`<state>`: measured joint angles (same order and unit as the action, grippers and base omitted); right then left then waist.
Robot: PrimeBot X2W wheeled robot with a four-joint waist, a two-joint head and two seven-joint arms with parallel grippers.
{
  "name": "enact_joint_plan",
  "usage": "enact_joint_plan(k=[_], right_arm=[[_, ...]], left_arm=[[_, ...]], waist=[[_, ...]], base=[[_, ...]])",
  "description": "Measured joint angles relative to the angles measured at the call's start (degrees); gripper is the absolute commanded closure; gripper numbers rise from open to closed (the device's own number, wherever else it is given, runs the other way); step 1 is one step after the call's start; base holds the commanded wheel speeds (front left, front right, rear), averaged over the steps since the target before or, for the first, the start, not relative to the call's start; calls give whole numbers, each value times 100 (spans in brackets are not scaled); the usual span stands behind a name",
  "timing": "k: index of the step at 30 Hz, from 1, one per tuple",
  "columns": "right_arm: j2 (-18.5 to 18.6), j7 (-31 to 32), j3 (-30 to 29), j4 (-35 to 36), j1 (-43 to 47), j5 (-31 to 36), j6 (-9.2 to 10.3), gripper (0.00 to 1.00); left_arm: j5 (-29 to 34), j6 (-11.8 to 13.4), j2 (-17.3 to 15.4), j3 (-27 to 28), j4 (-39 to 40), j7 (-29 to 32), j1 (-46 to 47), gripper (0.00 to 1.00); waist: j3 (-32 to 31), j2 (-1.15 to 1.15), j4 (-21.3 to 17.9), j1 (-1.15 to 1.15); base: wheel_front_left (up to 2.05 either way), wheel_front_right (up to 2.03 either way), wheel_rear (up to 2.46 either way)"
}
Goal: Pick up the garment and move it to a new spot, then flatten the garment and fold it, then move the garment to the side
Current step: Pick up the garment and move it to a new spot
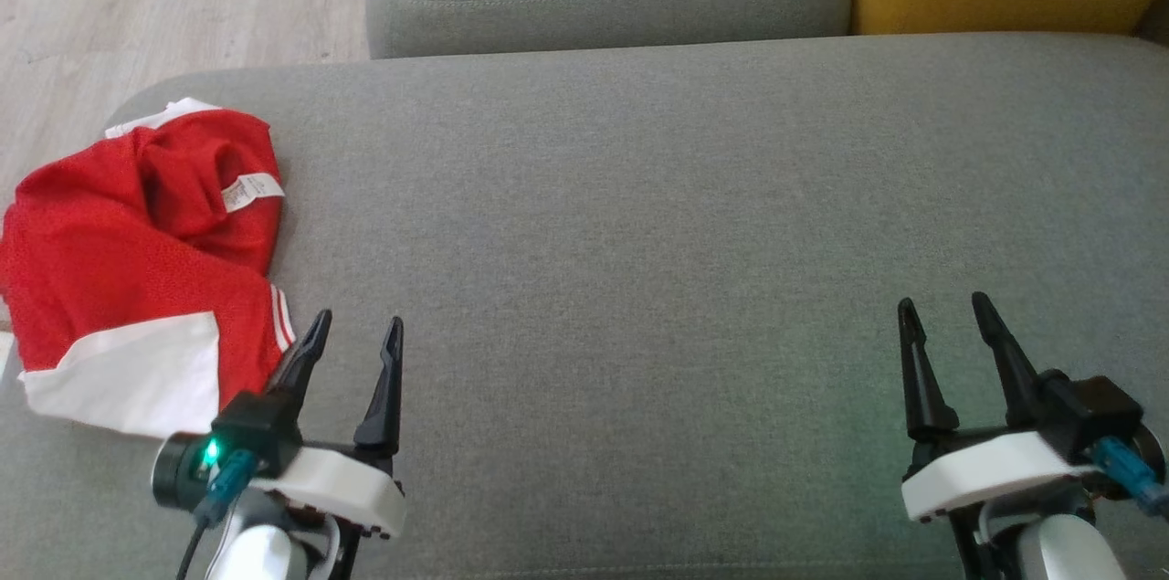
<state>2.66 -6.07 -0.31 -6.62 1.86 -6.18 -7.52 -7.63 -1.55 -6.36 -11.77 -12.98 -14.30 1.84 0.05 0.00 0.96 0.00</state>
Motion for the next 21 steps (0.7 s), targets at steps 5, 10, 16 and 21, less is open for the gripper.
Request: enact_joint_plan(k=[5,10,16,21], right_arm=[[0,5,57,13,9,-45,0,0],[-3,87,229,120,16,-69,0,0],[-7,193,427,316,13,-101,0,0],[-7,231,533,431,9,-141,0,0]], left_arm=[[37,0,31,79,-4,0,4,0],[40,-5,74,156,-13,0,91,0],[37,-4,103,342,-7,0,129,0],[22,-4,113,457,3,0,125,0]], waist=[[1,0,171,0],[18,0,518,0],[34,0,1096,0],[43,0,1504,0]], base=[[0,0,0],[0,0,0],[0,0,0],[0,0,0]])
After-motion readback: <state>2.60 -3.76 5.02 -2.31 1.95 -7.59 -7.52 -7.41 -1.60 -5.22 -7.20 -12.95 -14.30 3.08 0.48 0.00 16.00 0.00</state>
